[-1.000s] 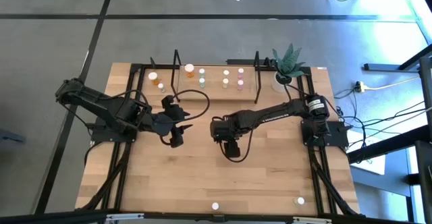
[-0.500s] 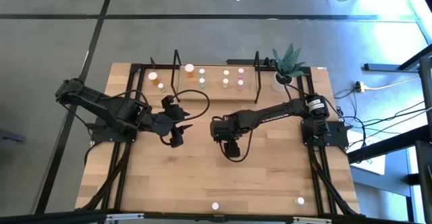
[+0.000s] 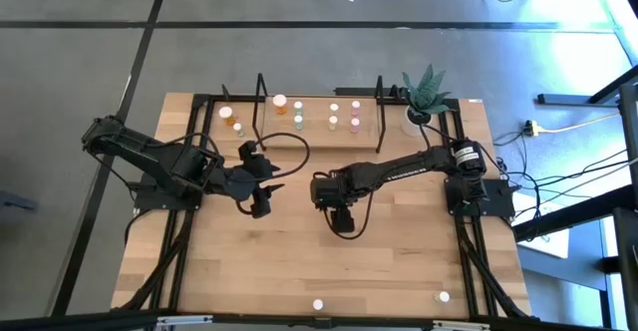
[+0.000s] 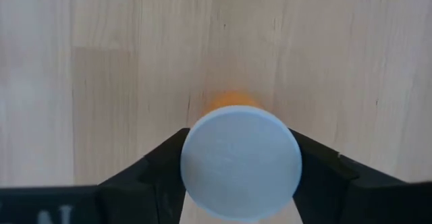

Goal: Pick and place medicine bottles onto shelf by color
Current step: Put the right orange pill bottle on the shelf aligned with the other orange pill bottle

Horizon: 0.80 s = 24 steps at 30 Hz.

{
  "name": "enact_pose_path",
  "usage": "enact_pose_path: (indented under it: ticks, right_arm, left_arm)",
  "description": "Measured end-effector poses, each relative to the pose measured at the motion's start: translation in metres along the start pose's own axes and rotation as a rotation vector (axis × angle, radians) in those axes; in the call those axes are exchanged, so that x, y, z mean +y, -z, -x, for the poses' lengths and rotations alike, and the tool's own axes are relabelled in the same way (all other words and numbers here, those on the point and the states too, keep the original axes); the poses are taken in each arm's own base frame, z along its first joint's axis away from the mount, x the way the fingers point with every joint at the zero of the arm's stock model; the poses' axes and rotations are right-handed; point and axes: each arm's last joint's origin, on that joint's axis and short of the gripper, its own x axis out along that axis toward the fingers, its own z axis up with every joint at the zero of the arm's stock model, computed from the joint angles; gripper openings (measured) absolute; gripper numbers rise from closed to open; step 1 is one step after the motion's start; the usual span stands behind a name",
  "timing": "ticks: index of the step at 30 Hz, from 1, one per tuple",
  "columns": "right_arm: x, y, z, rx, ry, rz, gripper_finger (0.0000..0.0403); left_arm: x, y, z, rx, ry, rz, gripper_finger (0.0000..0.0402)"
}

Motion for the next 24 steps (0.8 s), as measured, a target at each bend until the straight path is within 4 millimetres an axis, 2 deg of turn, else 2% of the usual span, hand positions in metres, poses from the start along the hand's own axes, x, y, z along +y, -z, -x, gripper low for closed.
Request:
enact_pose_path:
  ticks: [4, 13, 18, 24]
  right_arm:
    - [0.000, 0.000, 0.000, 0.001, 0.001, -0.019, 0.0214]
    - [0.000, 0.000, 0.000, 0.001, 0.001, -0.063, 0.0287]
    - [0.000, 0.000, 0.004, 0.024, 0.002, -0.061, 0.0293]
    - [0.001, -0.003, 0.021, 0.079, 0.007, -0.059, 0.0293]
  left_arm:
    - [0.000, 0.000, 0.000, 0.002, 0.000, -0.001, 0.0194]
    - [0.000, 0.000, 0.000, 0.002, 0.000, -0.001, 0.0194]
    - [0.000, 0.000, 0.000, 0.003, 0.003, -0.002, 0.0194]
    - [-0.001, 0.000, 0.000, 0.005, 0.008, -0.003, 0.0194]
